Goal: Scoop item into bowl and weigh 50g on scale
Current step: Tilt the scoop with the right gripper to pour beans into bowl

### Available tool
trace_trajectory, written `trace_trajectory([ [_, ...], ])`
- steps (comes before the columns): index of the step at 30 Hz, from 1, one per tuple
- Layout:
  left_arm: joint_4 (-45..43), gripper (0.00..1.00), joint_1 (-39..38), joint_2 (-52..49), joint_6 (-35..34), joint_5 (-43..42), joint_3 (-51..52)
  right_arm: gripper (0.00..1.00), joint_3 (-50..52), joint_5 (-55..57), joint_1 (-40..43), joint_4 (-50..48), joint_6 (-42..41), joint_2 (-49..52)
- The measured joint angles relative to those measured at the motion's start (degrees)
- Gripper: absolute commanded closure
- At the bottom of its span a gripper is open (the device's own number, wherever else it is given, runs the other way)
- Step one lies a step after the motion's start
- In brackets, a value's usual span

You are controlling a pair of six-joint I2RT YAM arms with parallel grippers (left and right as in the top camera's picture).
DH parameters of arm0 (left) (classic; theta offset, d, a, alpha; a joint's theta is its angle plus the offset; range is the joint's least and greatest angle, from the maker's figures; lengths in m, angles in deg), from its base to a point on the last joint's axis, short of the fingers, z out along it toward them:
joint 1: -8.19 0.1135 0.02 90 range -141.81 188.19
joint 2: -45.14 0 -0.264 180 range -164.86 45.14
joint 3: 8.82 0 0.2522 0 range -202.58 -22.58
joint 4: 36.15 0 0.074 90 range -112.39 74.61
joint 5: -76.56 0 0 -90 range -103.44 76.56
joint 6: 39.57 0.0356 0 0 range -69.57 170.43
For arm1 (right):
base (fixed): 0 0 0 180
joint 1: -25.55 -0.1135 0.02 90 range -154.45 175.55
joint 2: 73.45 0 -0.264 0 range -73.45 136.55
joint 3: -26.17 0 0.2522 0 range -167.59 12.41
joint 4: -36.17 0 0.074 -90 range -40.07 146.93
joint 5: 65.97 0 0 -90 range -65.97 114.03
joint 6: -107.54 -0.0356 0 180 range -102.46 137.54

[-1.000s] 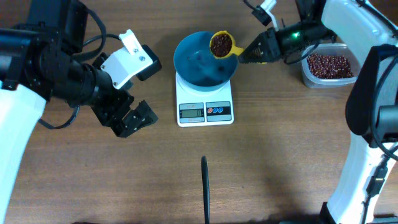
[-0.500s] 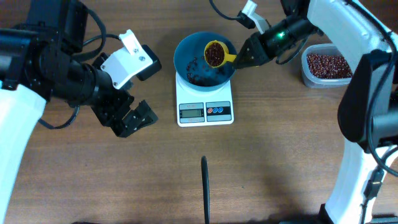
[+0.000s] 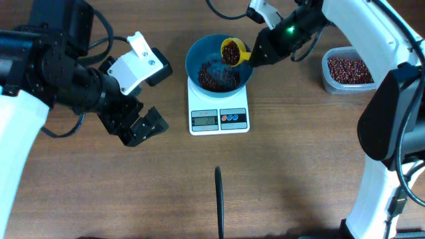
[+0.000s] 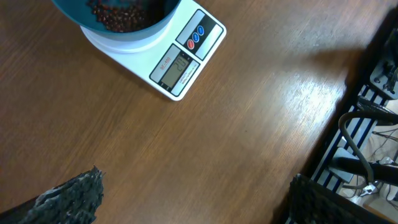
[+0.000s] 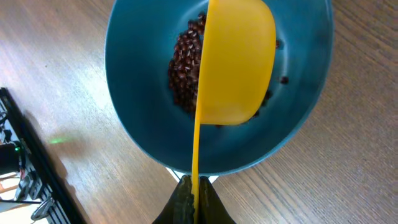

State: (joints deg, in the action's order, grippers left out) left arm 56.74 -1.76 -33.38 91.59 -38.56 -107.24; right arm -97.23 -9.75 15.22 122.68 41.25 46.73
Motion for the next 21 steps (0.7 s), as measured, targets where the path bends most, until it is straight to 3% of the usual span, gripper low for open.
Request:
trace_trajectory([
  [21,0.00,0.01,-0.02,0.00,0.00,0.00,0.00,0.96,-2.27,7.63,-4.68,1.29,-10.08,-0.02],
])
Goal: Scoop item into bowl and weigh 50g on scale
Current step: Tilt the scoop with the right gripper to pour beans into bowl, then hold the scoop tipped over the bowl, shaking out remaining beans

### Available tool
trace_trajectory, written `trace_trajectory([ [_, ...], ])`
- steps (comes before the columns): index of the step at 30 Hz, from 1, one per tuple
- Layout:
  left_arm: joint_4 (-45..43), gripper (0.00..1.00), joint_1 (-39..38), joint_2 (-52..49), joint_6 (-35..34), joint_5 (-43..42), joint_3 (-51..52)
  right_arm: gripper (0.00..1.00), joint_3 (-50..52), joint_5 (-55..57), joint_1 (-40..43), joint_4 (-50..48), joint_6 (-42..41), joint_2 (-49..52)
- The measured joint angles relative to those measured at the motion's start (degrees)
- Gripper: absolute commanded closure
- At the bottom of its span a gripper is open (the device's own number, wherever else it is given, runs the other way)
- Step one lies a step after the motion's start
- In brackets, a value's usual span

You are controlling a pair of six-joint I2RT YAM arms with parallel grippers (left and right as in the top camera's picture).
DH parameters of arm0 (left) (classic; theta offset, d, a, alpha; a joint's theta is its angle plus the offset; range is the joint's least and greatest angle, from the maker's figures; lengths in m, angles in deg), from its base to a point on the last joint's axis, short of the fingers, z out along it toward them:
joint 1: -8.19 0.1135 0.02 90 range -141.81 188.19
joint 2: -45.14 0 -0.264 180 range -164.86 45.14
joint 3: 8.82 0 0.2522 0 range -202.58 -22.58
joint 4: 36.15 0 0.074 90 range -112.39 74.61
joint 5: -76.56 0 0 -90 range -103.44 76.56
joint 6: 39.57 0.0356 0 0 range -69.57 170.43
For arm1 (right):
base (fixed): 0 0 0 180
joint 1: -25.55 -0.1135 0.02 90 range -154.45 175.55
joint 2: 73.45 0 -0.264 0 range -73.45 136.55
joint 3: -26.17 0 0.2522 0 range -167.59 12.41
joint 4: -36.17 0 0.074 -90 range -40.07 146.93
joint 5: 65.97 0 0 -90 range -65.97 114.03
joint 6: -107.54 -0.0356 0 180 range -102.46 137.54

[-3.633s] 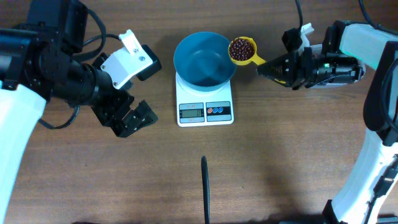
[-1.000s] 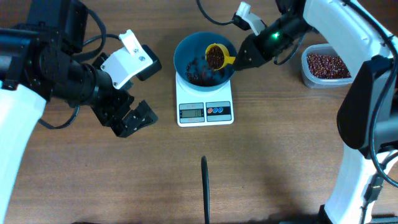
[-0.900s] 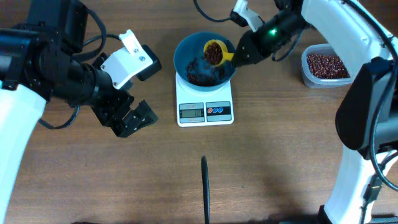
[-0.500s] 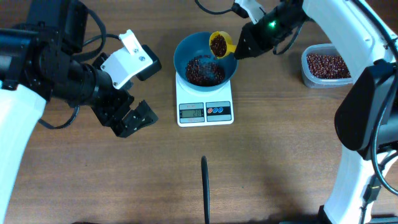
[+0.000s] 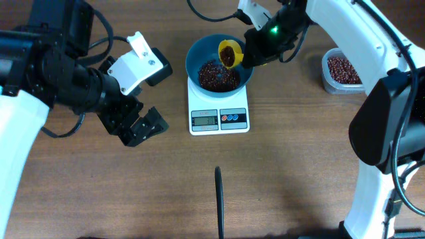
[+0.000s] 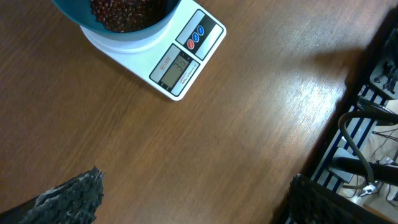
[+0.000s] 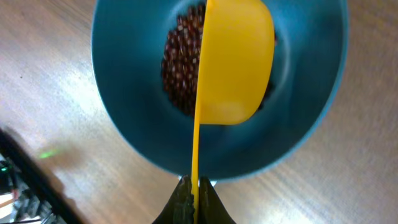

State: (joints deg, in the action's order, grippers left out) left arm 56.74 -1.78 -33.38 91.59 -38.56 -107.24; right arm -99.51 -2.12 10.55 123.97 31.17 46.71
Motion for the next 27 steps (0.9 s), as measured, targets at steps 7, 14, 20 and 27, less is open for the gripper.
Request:
trace_trajectory([
  [7,0.00,0.01,0.00,0.00,0.00,0.00,0.00,0.96,-0.48,0.24,0.00,0.81,-3.21,-0.07],
  [14,0.02,0.01,0.00,0.00,0.00,0.00,0.00,0.96,-1.11,0.52,-0.22,0.15,-6.16,-0.26],
  [20,0.02,0.01,0.00,0.00,0.00,0.00,0.00,0.96,-1.18,0.76,-0.37,1.64,-6.64,-0.28],
  [27,0.00,0.01,0.02,0.00,0.00,0.00,0.00,0.96,-1.25,1.62,-0.87,1.09,-7.85,-0.28],
])
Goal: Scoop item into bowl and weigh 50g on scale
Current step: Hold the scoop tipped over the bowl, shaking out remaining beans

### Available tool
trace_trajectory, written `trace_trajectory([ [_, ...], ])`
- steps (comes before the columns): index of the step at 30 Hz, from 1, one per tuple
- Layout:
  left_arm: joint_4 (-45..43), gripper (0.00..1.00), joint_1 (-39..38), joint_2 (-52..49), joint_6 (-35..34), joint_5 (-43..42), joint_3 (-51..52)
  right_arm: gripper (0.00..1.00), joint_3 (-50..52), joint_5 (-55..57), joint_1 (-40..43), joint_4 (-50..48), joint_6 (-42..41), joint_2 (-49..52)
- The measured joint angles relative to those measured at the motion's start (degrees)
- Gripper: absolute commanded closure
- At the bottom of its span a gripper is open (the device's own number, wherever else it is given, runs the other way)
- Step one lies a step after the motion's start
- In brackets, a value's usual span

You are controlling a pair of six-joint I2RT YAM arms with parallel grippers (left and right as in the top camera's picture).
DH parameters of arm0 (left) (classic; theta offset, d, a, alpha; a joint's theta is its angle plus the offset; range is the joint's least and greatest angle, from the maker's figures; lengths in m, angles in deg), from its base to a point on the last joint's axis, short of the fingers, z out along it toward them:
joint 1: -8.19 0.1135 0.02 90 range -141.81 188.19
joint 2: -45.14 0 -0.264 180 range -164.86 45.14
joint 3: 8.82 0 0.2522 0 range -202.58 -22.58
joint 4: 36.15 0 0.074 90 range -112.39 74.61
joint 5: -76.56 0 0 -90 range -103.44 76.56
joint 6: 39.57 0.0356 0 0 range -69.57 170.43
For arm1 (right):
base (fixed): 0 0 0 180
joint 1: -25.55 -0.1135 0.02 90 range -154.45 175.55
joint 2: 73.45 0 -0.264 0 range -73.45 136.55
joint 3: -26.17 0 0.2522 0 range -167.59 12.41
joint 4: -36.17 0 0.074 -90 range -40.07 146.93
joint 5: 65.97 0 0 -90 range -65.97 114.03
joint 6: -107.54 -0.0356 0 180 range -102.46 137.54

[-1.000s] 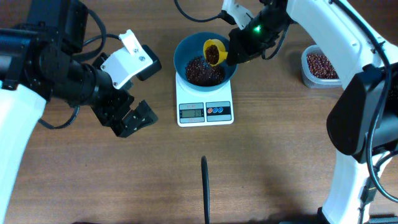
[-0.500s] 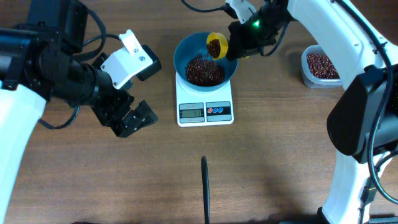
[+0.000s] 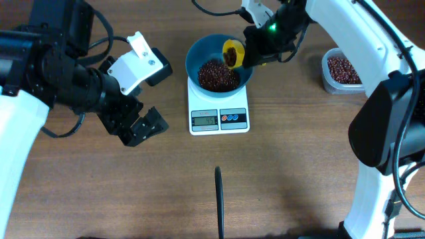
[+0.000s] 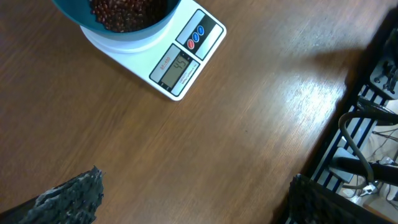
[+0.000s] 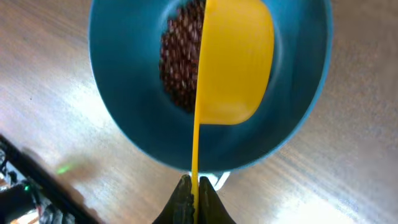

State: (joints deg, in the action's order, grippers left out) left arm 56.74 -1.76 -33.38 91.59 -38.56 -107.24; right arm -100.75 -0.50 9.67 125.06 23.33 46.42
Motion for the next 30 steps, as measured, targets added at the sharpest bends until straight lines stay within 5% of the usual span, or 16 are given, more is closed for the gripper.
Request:
trace_trajectory([
  [10,0.00,0.01,-0.02,0.00,0.00,0.00,0.00,0.96,-0.09,1.53,-1.38,2.14,-1.33,-0.04],
  [19,0.00,0.01,-0.02,0.00,0.00,0.00,0.00,0.96,-0.09,-11.56,0.20,2.05,-1.51,-0.04],
  [30,0.00,0.01,-0.02,0.00,0.00,0.00,0.00,0.96,-0.09,-13.81,3.06,2.05,-1.51,-0.04],
])
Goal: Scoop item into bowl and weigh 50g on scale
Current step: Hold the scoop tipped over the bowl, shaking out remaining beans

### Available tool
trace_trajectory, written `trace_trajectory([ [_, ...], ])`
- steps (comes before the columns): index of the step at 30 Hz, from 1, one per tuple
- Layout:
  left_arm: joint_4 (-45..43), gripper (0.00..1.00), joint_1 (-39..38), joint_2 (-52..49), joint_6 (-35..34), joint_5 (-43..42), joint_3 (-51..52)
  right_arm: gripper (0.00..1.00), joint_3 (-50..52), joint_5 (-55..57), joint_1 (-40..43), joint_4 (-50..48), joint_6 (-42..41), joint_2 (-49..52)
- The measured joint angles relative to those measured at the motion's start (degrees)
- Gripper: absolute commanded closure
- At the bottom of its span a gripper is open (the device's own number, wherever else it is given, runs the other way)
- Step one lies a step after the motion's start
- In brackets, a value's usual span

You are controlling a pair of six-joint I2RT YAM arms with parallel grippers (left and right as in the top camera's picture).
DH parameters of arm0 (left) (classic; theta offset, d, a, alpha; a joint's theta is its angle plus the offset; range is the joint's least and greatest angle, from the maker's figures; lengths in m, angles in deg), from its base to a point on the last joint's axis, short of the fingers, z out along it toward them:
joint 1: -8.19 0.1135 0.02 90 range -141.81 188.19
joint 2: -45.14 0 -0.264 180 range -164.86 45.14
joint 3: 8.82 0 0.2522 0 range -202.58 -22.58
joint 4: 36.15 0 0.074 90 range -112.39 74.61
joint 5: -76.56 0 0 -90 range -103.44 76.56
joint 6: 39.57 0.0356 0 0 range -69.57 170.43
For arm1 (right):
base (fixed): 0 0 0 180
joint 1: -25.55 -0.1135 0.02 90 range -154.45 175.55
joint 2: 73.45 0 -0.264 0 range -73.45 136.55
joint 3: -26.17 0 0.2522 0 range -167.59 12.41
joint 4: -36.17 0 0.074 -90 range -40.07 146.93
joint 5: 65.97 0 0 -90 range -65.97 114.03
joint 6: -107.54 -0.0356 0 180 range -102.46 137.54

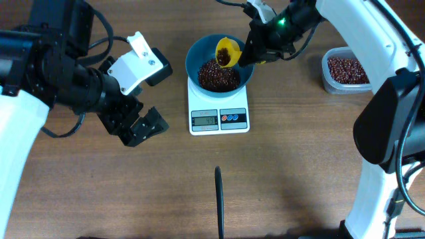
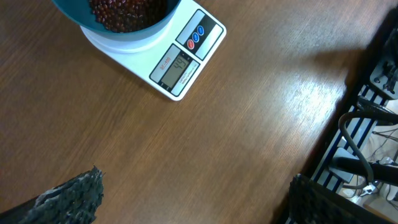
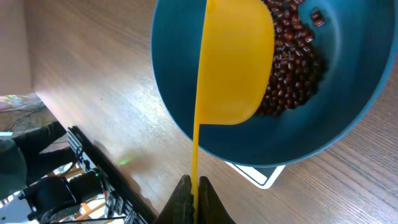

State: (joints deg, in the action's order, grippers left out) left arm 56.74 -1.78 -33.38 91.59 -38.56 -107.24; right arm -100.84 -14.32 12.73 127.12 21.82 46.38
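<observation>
A blue bowl [image 1: 199,52] holding dark red beans [image 1: 214,76] stands on a white digital scale [image 1: 218,118]. My right gripper [image 3: 196,186] is shut on the handle of a yellow scoop [image 1: 227,52], which is tipped on its side above the bowl's right half, a few beans still in it. The scoop's back [image 3: 235,59] hides part of the beans in the right wrist view. My left gripper [image 1: 138,128] stands open to the left of the scale, holding nothing. The scale's display [image 2: 180,65] shows in the left wrist view.
A clear tub of red beans [image 1: 346,70] stands at the right of the table. A black strip [image 1: 218,199] lies on the table below the scale. Cables and a rack [image 2: 367,124] lie off the table edge in the left wrist view.
The scoop has shifted slightly up and to the left over the bowl and turned, so the wrist camera now sees the bowl from farther left. The left arm has not moved.
The scoop was tipped over the bowl with beans in it. The bean pile in the bowl grew and the scale's reading rose at each moment. By now the scoop is still tilted over the bowl with few beans left. The left gripper stayed open throughout.
</observation>
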Motion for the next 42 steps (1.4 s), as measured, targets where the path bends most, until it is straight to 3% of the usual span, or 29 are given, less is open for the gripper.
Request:
trace_trajectory([
  [22,-0.02,0.01,0.00,0.00,0.00,-0.02,0.00,0.96,-0.22,-0.61,0.00,0.24,-1.18,0.00],
  [30,0.00,0.01,0.00,0.00,0.00,0.00,0.00,0.96,-0.44,5.75,0.00,2.34,-2.49,0.00],
  [42,0.00,0.01,0.00,0.00,0.00,0.00,0.00,0.96,-0.44,-3.56,1.49,1.07,-0.81,0.00],
])
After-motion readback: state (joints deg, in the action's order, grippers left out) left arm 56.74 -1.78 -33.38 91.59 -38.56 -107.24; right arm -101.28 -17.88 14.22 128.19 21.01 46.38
